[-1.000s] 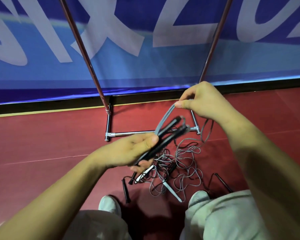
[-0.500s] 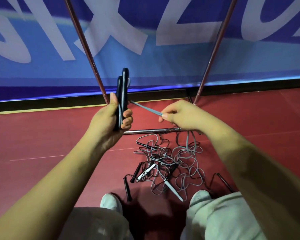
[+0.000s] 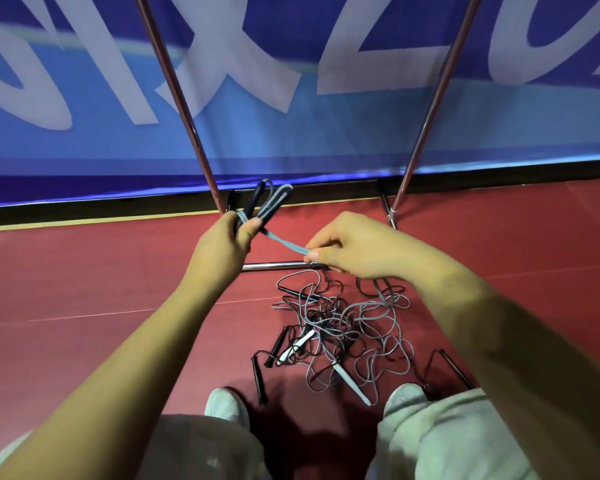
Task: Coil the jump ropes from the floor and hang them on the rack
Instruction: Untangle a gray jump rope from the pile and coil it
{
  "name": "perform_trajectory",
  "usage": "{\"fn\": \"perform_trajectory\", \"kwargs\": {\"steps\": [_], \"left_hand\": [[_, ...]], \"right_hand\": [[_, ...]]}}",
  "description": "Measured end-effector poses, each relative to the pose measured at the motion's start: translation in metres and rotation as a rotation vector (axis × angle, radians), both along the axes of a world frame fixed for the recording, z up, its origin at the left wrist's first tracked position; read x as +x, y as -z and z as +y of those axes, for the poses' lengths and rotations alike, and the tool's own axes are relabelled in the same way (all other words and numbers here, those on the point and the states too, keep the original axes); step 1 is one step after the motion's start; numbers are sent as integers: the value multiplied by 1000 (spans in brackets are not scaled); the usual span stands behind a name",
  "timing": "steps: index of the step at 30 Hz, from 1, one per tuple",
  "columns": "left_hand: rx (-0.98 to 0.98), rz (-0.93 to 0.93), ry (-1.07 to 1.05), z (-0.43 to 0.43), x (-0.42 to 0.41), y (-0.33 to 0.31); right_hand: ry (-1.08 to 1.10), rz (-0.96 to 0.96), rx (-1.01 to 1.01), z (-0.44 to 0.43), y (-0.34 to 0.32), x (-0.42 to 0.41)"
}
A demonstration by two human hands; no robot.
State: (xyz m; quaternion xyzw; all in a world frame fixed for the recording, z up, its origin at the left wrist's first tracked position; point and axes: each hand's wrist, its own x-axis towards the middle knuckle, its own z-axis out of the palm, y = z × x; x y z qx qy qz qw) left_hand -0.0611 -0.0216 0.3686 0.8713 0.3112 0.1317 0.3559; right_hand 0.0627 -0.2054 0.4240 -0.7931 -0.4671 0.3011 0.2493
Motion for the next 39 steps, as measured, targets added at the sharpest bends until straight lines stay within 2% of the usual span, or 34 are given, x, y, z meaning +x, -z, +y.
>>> {"fn": "perform_trajectory", "kwargs": {"steps": [2,5,9,12,16,18,19,21,22,25,31,35,39], "left_hand": [[163,82,66,-4,0,7],[270,241,222,-13,3,15],[333,431,443,-32,7,18],[375,461,660,-47,10,12],[264,371,850,-47,10,-2],[117,276,915,-53,6,-11],[-27,197,928,-58,2,-15],[-481,-20,880,-71,-6,-26],[-649,-160,838,-75,-7,-30],[-863,-434,636,-77,-1,-32],[-1238,-604,97,-55,14,-25],[-1287,-584,-81,-39,11,-24],[-1150,-501,-118,-37,1,-25]], "right_hand": [[7,14,13,-1,-3,3],[14,-1,17,-3,-5,8],[0,-37,9,-1,-1,6],[45,-83,35,-1,1,11],[72,-142,70,-9,0,24],[77,-71,81,-13,2,30],[77,-9,81,-15,1,31],[88,151,125,-17,0,32],[112,246,185,-16,-1,33],[182,468,362,-14,-2,33],[159,316,160,-18,6,39],[142,261,100,-17,-4,35],[109,189,72,-13,-14,27]]}}
